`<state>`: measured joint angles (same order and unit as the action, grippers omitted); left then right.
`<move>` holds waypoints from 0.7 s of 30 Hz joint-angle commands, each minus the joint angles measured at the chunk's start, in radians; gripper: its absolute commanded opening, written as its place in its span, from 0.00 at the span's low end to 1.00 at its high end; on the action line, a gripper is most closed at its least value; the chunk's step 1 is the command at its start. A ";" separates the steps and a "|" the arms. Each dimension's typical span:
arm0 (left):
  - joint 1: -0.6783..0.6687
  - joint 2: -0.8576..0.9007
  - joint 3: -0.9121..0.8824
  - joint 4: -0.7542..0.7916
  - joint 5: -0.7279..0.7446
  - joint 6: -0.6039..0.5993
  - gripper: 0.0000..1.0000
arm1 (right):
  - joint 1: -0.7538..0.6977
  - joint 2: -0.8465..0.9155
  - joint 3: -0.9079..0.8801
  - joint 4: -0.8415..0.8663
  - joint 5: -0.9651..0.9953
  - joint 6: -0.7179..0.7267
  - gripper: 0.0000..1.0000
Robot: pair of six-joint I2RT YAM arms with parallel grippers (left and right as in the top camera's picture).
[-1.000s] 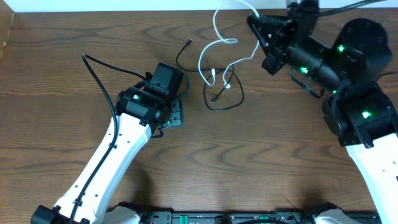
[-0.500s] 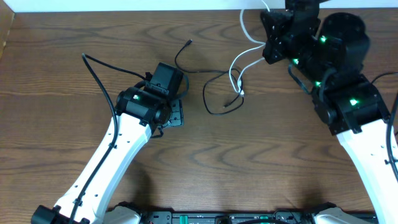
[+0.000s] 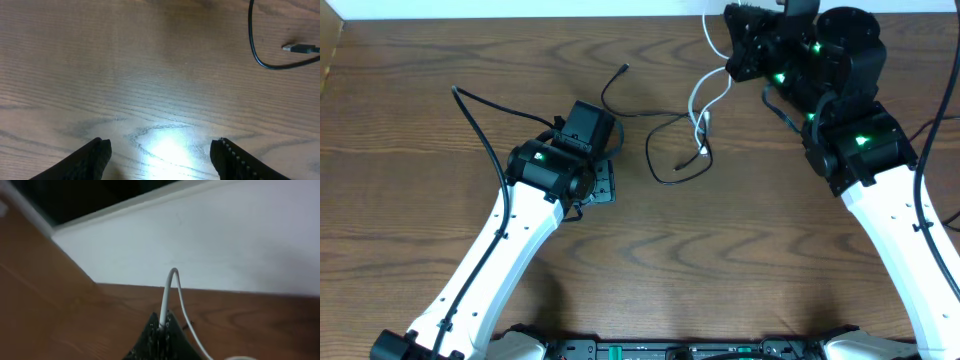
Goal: Untangle cables
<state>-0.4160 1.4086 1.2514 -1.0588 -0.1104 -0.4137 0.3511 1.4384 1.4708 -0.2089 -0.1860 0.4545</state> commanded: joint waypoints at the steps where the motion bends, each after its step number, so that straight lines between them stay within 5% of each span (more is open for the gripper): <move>1: 0.000 0.010 -0.004 -0.003 -0.002 0.010 0.69 | 0.004 0.004 0.008 -0.082 0.148 0.314 0.01; 4: 0.000 0.010 -0.004 -0.009 -0.002 0.009 0.69 | 0.004 0.007 0.008 -0.234 0.344 0.476 0.01; 10: 0.000 0.010 -0.004 -0.013 -0.003 0.010 0.69 | -0.003 0.053 0.008 -0.405 0.515 0.484 0.01; 15: 0.000 0.010 -0.004 -0.014 -0.002 0.009 0.69 | -0.019 0.089 0.008 -0.286 0.247 0.484 0.01; 21: 0.000 0.010 -0.004 -0.014 -0.002 0.009 0.69 | -0.023 0.099 0.008 0.207 -0.253 0.446 0.01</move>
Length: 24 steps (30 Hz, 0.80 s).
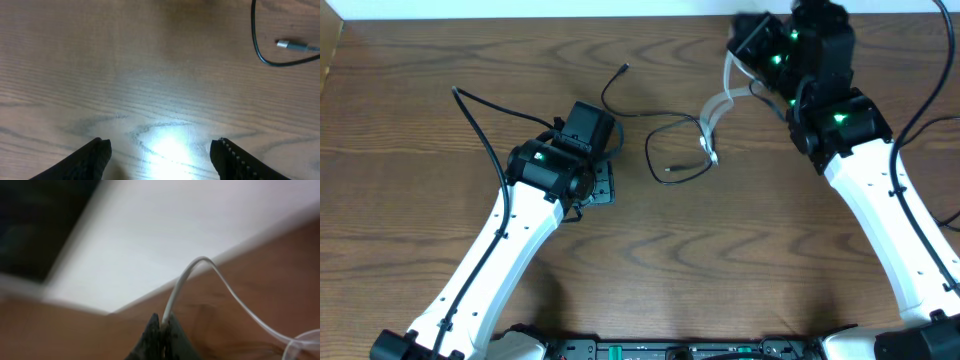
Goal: Untangle cables
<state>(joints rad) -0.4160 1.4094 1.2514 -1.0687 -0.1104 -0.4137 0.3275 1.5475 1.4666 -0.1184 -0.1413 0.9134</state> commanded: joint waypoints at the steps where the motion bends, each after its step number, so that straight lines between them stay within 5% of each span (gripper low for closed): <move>1: 0.000 0.009 -0.004 -0.004 -0.002 0.009 0.69 | 0.001 -0.011 0.012 0.177 -0.317 -0.013 0.01; 6: 0.000 0.009 -0.004 -0.004 -0.002 0.009 0.69 | -0.019 -0.021 0.012 0.279 -0.245 -0.013 0.01; 11: 0.000 0.009 -0.004 -0.004 -0.002 0.009 0.69 | -0.045 -0.021 0.012 -0.139 0.068 -0.013 0.01; 15: 0.000 0.009 -0.004 -0.003 -0.002 0.009 0.69 | -0.045 -0.020 0.012 -0.319 0.246 -0.013 0.01; 24: 0.000 0.009 -0.004 0.184 0.321 0.010 0.69 | -0.044 -0.021 0.012 -0.300 0.102 -0.013 0.01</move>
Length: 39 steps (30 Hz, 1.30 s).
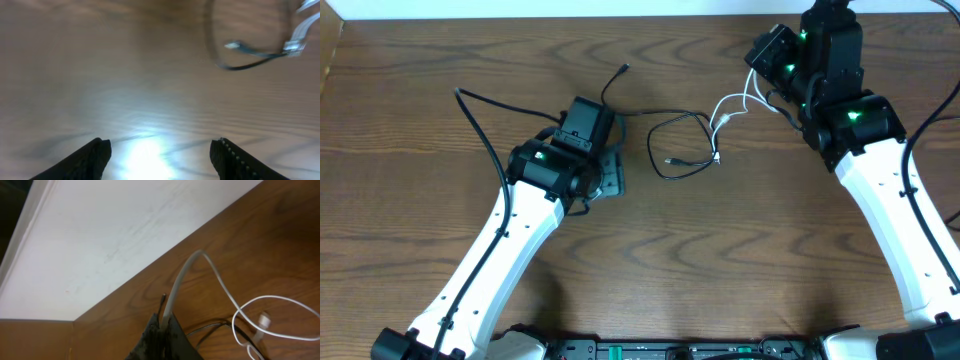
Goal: Untangle cables
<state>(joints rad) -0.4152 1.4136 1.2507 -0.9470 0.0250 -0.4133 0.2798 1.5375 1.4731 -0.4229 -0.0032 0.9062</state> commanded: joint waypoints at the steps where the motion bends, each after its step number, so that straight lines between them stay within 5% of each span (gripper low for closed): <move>1: -0.002 0.005 -0.003 0.093 0.216 0.010 0.69 | 0.003 -0.011 0.005 0.004 -0.050 -0.006 0.01; 10: -0.002 0.047 -0.003 0.239 0.274 0.024 0.69 | 0.004 -0.012 0.006 0.009 -0.187 -0.063 0.01; 17: -0.003 0.183 -0.003 0.330 0.468 0.081 0.69 | 0.010 -0.018 0.006 0.166 -0.476 -0.084 0.01; 27: -0.008 0.249 -0.003 0.546 0.859 0.110 0.74 | 0.023 -0.018 0.006 0.176 -0.523 -0.061 0.01; 39: -0.008 0.249 -0.003 0.766 0.917 0.097 0.82 | 0.023 -0.018 0.006 0.177 -0.633 0.101 0.01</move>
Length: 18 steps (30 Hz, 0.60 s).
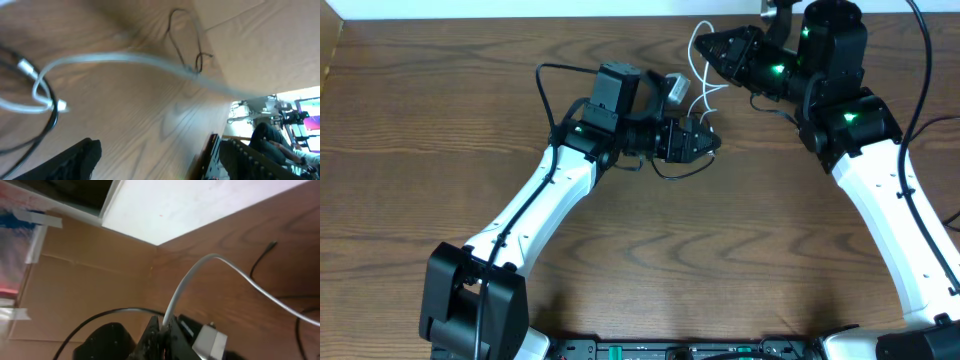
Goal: Untangle cables
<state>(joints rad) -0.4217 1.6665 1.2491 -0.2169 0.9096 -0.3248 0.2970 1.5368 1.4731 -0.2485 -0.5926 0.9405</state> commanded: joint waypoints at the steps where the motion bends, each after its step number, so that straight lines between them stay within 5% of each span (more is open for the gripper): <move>1: -0.002 -0.004 -0.002 0.065 0.032 0.009 0.82 | 0.006 -0.017 0.006 0.004 -0.043 0.074 0.01; 10: -0.002 -0.004 -0.002 0.200 -0.069 -0.002 0.77 | 0.006 -0.017 0.006 0.006 -0.069 0.100 0.01; 12: -0.001 -0.004 -0.002 0.200 -0.097 -0.002 0.63 | 0.006 -0.017 0.006 0.006 -0.069 0.100 0.01; 15: 0.001 -0.004 -0.002 0.200 -0.144 -0.001 0.25 | 0.005 -0.017 0.006 0.006 -0.069 0.100 0.01; 18: 0.011 -0.004 -0.002 0.211 -0.145 -0.001 0.08 | 0.005 -0.017 0.006 0.006 -0.069 0.100 0.01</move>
<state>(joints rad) -0.4210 1.6665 1.2491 -0.0154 0.8013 -0.3332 0.2970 1.5368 1.4731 -0.2455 -0.6445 1.0313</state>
